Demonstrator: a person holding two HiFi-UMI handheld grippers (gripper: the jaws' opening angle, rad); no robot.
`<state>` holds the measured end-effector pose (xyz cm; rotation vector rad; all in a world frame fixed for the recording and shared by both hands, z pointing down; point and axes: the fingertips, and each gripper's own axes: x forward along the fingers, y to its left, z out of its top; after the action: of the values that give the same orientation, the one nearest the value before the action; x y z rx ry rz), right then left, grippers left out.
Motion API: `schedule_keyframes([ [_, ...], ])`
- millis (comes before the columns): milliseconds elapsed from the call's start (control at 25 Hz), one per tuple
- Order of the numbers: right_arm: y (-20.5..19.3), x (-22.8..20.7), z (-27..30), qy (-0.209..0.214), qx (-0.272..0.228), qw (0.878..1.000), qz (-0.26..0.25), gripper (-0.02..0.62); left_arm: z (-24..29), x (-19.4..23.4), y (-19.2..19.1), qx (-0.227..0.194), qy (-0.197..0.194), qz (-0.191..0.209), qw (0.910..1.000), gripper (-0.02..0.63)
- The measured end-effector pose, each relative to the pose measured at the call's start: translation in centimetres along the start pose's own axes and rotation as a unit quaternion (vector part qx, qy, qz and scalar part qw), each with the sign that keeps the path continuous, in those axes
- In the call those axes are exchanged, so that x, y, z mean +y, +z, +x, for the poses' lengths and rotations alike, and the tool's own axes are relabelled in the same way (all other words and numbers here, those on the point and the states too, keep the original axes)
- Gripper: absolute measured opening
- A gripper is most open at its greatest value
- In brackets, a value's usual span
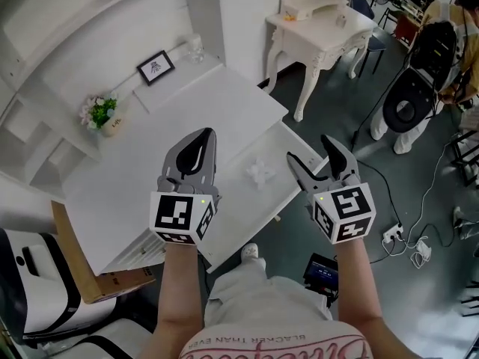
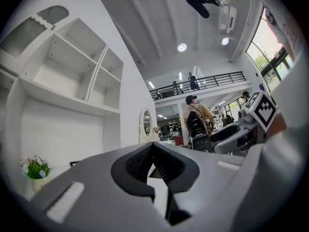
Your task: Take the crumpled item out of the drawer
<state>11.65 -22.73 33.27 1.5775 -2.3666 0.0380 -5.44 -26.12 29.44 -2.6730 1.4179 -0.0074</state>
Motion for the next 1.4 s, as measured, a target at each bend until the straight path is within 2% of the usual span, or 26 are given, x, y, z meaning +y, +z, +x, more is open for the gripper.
schedule_keyframes([
  [440, -3.5, 0.0, 4.5, 0.024, 0.046, 0.999, 0.014, 0.305, 2.6, 1.6, -3.8, 0.036, -0.002, -0.019, 0.9992, 0.009],
  [800, -8.5, 0.0, 7.8, 0.060, 0.106, 0.992, 0.030, 0.305, 3.7, 1.4, -7.6, 0.074, 0.010, -0.043, 0.9963, 0.009],
  [1120, -13.8, 0.5, 10.5, 0.120, 0.182, 0.975, 0.044, 0.264, 5.7, 0.6, -9.9, 0.104, 0.017, -0.051, 0.9931, 0.009],
  [1400, -19.7, 1.4, 13.6, 0.172, 0.258, 0.950, 0.028, 0.250, 6.8, 0.9, -11.2, 0.122, 0.026, -0.051, 0.9909, 0.009],
])
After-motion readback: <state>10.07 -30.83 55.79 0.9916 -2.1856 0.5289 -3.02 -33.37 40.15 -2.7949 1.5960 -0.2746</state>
